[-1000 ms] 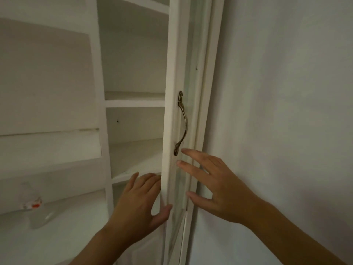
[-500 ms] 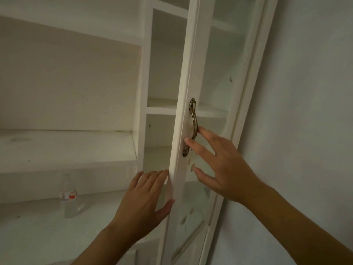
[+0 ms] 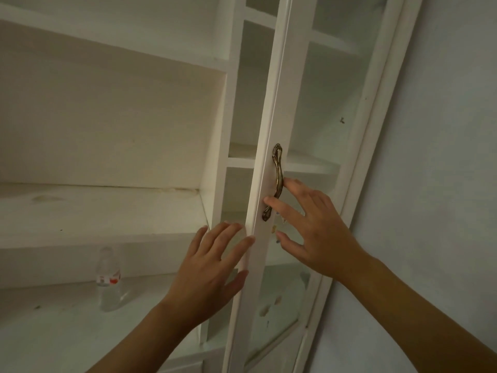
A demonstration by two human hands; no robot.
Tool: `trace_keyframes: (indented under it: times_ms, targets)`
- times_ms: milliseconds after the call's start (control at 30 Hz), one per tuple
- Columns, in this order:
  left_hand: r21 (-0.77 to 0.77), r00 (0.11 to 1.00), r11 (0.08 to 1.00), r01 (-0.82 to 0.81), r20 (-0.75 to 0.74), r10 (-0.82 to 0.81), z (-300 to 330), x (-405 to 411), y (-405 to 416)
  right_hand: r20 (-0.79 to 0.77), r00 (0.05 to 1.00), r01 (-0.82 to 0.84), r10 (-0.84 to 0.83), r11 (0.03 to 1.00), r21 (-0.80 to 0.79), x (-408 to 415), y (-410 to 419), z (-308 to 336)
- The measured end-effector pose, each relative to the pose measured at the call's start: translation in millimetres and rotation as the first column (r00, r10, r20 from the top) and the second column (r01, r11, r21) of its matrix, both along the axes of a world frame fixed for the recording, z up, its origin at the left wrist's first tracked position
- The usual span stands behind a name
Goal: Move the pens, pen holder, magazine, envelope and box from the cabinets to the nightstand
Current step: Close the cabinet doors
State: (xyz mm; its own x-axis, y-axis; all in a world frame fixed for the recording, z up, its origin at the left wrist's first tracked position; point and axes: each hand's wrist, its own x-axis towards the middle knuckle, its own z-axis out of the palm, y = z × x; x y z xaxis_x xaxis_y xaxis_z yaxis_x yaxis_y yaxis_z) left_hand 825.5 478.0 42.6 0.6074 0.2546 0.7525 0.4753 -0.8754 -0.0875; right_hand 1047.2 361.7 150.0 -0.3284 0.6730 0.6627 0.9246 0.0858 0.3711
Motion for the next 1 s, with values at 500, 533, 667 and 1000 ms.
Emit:
trace_keyframes:
  times_ms: [500, 533, 667, 1000]
  targets:
    - [0.225, 0.988, 0.974, 0.017, -0.154, 0.018, 7, -13, 87, -0.001, 0.997, 0.08, -0.081, 0.993, -0.09, 16, 46, -45]
    - [0.255, 0.989, 0.966, 0.031, -0.15, 0.008, 8, -12, 89, 0.004, 0.997, 0.081, -0.081, 0.993, -0.082, 18, 51, -46]
    - [0.386, 0.987, 0.919, 0.077, -0.16, -0.015, 11, -4, 96, 0.052, 0.997, 0.068, -0.065, 0.996, -0.057, 30, 68, -45]
    - [0.377, 0.987, 0.926, -0.034, -0.134, 0.091, 5, 9, 123, 0.075, 0.993, -0.097, 0.097, 0.995, 0.007, 54, 116, -47]
